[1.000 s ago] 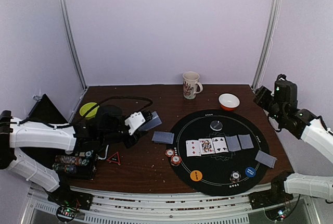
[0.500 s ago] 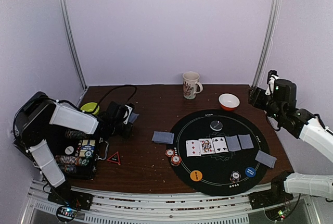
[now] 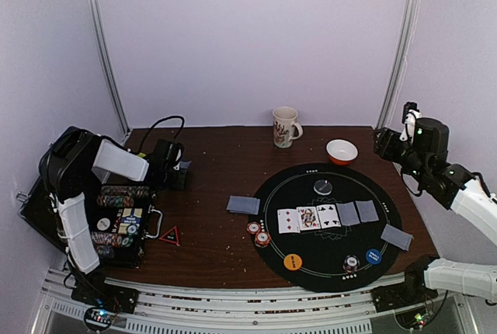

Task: Distribute texas hold em gaming equipment
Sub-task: Place the poker card at the corner of the board, then reset both arms

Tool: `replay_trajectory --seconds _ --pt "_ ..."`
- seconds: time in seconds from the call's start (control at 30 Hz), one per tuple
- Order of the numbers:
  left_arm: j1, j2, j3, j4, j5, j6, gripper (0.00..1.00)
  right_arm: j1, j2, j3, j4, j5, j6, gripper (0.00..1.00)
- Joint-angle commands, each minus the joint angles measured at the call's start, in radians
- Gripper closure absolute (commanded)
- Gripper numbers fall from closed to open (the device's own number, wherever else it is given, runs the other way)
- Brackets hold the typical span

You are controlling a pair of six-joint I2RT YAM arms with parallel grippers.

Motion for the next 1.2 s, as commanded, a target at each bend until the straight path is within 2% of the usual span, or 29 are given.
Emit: replay_trajectory --seconds 0.0,0.3,0.5,0.77,0.87,1.0,1.07,1.17 --pt "-0.001 0.025 0.027 -0.061 0.023 -0.024 0.42 0.006 -0.002 0.019 -0.009 0.007 -0.012 0.28" --pt "0.014 0.035 0.021 -0.08 0.043 -0.034 0.19 0.006 -0.017 0.036 -0.025 0.011 -0.03 0.28" --pt "0.013 -0.019 0.011 -0.071 0.074 -0.012 0.02 0.006 -0.008 0.036 -0.036 -0.003 -0.032 0.23" --pt "-0.042 -0.241 -0.013 -0.044 0.064 0.106 0.02 0.005 0.021 0.044 -0.011 -0.029 -0.058 0.15" --pt "-0.043 -0.367 -0.066 0.047 0.092 0.103 0.02 0.002 0.024 0.035 0.015 -0.029 -0.082 0.13" --pt "0.005 -0.519 -0.146 0.16 0.043 0.062 0.02 -0.02 0.011 -0.042 0.132 0.001 -0.142 0.08" --pt "0.052 -0.565 -0.174 0.193 -0.038 0.038 0.02 -0.046 0.005 -0.106 0.232 0.015 -0.175 0.04" --pt "0.116 -0.604 -0.241 0.264 -0.276 0.041 0.02 -0.096 0.005 -0.234 0.409 0.024 -0.196 0.0"
